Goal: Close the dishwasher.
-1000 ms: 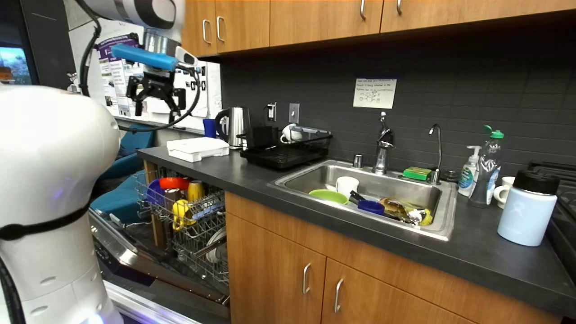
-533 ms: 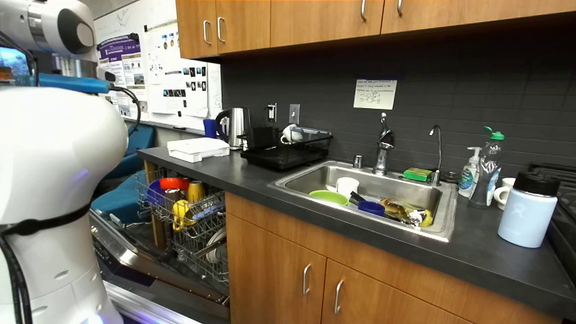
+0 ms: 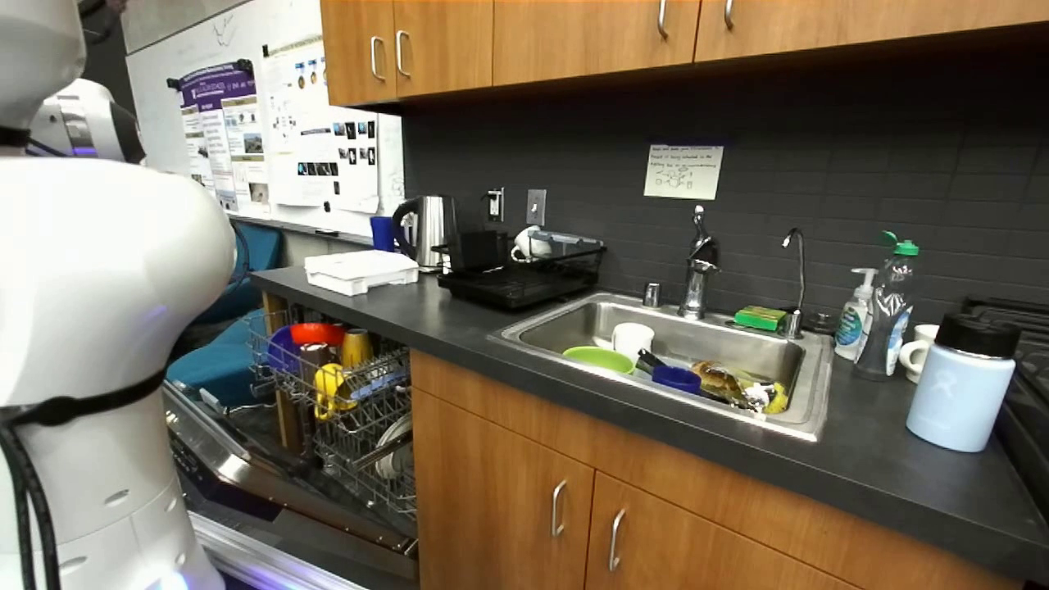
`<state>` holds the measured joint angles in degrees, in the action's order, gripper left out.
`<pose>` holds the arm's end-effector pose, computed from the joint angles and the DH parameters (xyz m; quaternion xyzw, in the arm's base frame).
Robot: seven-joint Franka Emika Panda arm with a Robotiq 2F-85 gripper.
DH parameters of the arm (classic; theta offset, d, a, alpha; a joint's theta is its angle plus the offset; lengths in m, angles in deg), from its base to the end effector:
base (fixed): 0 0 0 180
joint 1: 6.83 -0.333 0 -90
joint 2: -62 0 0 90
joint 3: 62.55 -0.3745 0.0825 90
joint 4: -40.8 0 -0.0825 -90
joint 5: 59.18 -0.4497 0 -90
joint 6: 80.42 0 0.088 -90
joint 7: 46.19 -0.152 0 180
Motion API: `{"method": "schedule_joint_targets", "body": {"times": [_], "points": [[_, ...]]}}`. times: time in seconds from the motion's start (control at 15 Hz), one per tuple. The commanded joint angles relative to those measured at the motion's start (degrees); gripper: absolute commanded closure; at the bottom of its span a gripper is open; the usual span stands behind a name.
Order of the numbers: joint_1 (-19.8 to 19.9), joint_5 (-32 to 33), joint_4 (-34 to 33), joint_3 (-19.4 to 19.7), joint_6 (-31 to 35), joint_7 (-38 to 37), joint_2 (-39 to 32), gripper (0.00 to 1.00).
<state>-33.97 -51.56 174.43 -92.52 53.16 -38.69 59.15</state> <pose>0.3041 0.4600 0.2812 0.8185 0.5730 -0.0048 0.0405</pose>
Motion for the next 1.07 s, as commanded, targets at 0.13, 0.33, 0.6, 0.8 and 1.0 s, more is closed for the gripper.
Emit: {"method": "schedule_joint_targets", "body": {"times": [0.13,0.33,0.6,0.8,1.0], "points": [[-5.1,15.4,-11.3,2.7,0.1,-4.5,-17.6,0.00],[-9.9,20.1,-14.7,6.0,-0.8,-10.4,-23.0,0.00],[-14.7,18.5,-17.0,9.1,-2.9,-13.5,-26.3,0.00],[-16.8,17.1,-17.8,10.4,-2.4,-15.3,-27.6,0.00],[-18.4,14.8,-18.8,10.8,-3.0,-16.1,-28.9,0.00]]}}
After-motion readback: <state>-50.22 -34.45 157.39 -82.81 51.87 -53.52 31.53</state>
